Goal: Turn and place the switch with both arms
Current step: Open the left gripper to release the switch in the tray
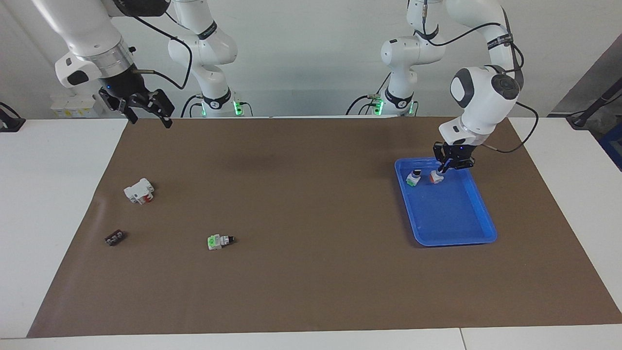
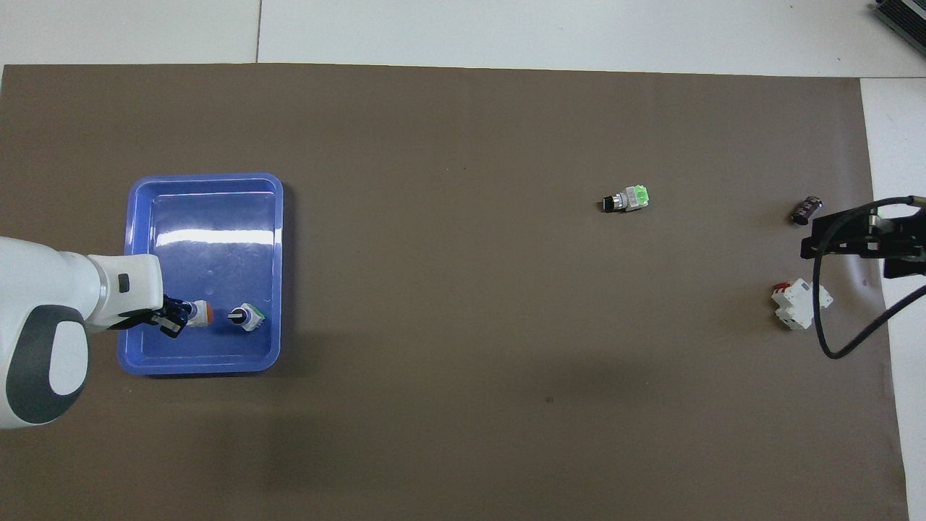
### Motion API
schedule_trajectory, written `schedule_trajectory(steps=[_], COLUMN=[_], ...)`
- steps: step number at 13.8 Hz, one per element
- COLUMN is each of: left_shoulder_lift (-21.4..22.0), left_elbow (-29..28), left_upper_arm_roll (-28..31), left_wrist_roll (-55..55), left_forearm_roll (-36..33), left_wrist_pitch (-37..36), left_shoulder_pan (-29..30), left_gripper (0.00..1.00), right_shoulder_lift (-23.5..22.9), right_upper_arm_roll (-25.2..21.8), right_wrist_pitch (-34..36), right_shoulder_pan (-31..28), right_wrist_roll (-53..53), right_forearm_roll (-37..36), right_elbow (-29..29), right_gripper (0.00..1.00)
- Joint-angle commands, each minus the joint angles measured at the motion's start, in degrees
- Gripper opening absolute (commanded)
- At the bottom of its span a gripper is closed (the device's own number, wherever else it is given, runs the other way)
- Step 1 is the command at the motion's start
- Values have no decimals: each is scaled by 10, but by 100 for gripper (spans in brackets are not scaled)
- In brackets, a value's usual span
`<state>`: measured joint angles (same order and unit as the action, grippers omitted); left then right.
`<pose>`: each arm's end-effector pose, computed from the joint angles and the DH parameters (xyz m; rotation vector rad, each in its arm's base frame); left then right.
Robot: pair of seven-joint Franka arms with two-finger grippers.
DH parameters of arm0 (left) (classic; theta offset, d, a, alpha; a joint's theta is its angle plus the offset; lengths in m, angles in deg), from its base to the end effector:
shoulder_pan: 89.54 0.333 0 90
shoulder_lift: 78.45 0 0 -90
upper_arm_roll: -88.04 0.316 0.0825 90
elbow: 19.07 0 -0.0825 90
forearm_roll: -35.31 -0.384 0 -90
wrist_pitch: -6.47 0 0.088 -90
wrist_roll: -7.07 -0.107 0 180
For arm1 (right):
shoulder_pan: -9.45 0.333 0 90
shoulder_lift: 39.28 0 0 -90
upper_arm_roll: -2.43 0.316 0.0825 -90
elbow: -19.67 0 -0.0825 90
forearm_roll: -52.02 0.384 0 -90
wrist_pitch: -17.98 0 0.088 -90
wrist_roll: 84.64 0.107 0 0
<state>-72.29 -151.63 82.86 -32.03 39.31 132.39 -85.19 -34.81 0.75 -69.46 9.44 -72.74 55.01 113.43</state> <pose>0.4932 -0.0099 0.3867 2.9301 -0.9957 0.0111 0.5250 -0.0103 0.6321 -3.0683 0.3631 0.0572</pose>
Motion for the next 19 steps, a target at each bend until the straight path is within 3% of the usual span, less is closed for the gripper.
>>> schedule_trajectory(steps=[1, 3, 5, 6, 8, 12, 19], left_shoulder_lift=[2, 1, -6, -4, 22, 50, -16], left_elbow=[-13, -8, 12, 17, 16, 40, 302], left_upper_arm_roll=[-4, -4, -4, -4, -4, -2, 13], left_wrist_roll=[13, 19, 25, 27, 44, 188, 248], left_forearm_roll=[-10, -10, -10, -10, -10, -9, -10], left_wrist_pitch=[22, 21, 12, 11, -1, -54, -267], left_shoulder_pan=[5, 4, 3, 1, -2, -15, -45], left_gripper=[24, 68, 93, 99, 99, 99, 100], right_shoulder_lift=[39, 40, 33, 24, -3, -6, 2], right_upper_arm_roll=[0, -4, -7, -10, -57, -54, -54], right_wrist_pitch=[-3, -4, -7, -6, 11, 17, 21], right_shoulder_pan=[9, 26, 27, 40, 73, 70, 69], right_wrist_roll=[-2, -4, -14, -14, -21, -16, -14], right_forearm_roll=[-12, -15, -46, -54, -54, -47, -36], right_elbow=[42, 41, 28, 11, -28, -24, -10], right_gripper=[100, 100, 100, 100, 100, 100, 100])
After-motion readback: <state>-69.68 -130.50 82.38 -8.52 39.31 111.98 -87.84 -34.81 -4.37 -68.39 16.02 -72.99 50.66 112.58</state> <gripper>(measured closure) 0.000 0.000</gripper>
